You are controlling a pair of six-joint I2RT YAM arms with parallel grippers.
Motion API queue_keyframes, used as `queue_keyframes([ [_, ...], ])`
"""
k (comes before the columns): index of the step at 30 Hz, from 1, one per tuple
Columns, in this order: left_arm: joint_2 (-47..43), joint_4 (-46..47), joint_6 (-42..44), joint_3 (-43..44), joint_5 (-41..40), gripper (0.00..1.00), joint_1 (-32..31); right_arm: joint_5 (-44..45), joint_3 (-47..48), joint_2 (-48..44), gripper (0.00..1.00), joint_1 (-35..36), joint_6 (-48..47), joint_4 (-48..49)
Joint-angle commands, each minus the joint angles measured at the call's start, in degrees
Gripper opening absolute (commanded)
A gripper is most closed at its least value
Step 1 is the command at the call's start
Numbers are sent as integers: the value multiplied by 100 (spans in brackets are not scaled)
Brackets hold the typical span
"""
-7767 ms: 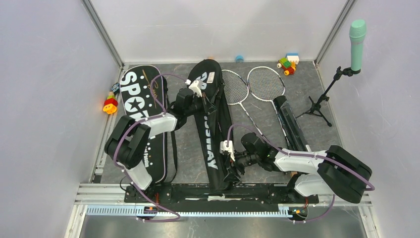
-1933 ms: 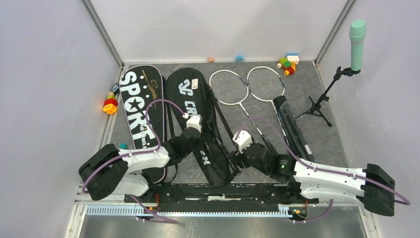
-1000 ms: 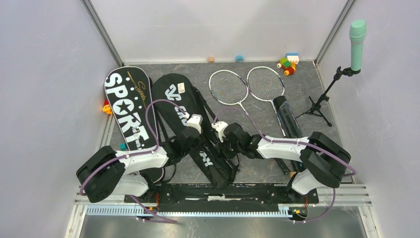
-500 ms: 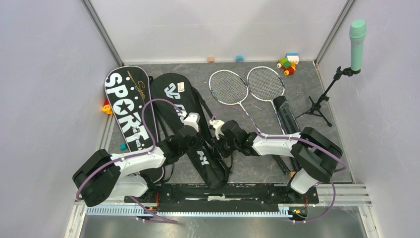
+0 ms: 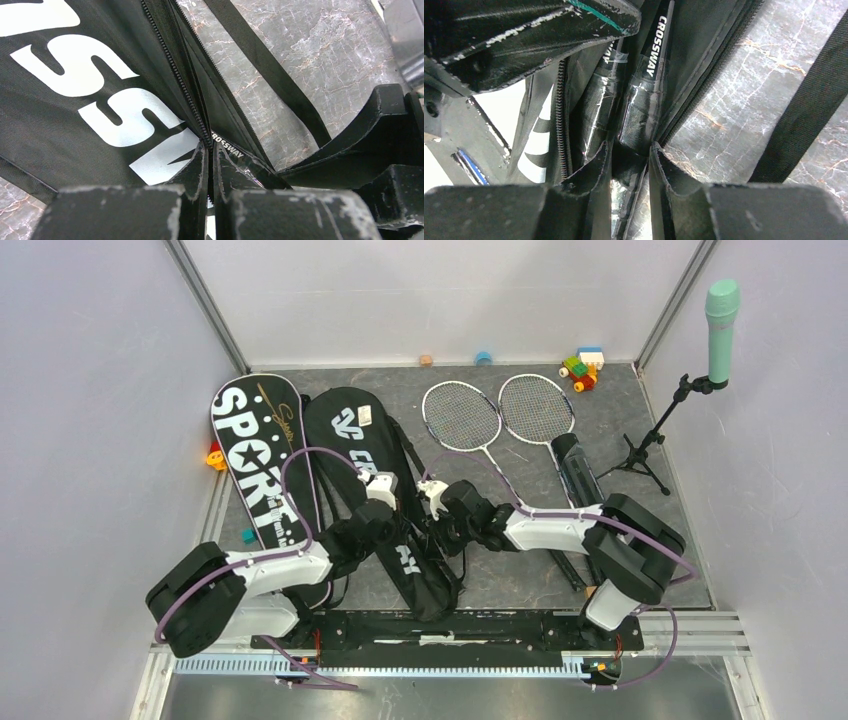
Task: Pack up the badminton gear
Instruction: Adjust the shuttlecock in the racket bag.
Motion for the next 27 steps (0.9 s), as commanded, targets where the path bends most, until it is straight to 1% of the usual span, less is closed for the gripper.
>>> queue_keyframes([
  [1, -212, 395, -708, -163, 1635, 2, -402, -166, 598, -700, 0, -63, -201, 2507],
  [4, -321, 443, -654, -97, 1631, 2, -398, -59, 134, -1263, 0, -50, -274, 1875],
  [5, -317, 443, -611, -59, 1627, 2, -404, -18, -90, -1393, 0, -33, -229, 1869],
  [8, -252, 450, -510, 47, 1651, 2, -399, 5, -819, -1756, 0, 131, 0, 2010],
  [10, -172, 447, -483, 106, 1719, 2, -400, 25, -1064, -1876, 0, 361, 57, 2049],
  [14, 0, 815, -576, 86, 2163, 2, -426, 291, -1384, -1708, 0, 582, 200, 2968],
  [15, 27, 875, -619, 73, 2259, 2, -471, 462, -1413, -1587, 0, 583, 240, 3208],
  [17, 20, 979, -671, 15, 2342, 2, -613, 1177, -1336, -1329, 0, 559, 190, 3439],
  [19, 16, 1050, -728, -60, 2376, 2, -757, 2118, -1233, -1114, 0, 527, 171, 3731],
  [20, 43, 1079, -759, -103, 2393, 2, -817, 2380, -1255, -1005, 0, 478, 240, 4125],
  [21, 45, 1085, -811, -152, 2391, 2, -834, 2535, -1213, -902, 0, 452, 109, 4424],
  [22, 23, 1084, -834, -213, 2401, 2, -840, 3015, -1132, -837, 0, 443, 274, 4378],
  [23, 12, 1095, -861, -288, 2393, 2, -851, 3001, -1130, -761, 0, 403, 253, 4666],
  [24, 17, 1111, -874, -347, 2421, 2, -861, 2550, -1141, -678, 0, 334, 32, 5137],
  [25, 21, 1076, -889, -381, 2411, 2, -861, 2164, -1077, -596, 0, 266, 159, 5161],
  [27, 3, 1016, -889, -459, 2258, 2, -862, 1063, -1027, -553, 0, 162, 398, 5128],
])
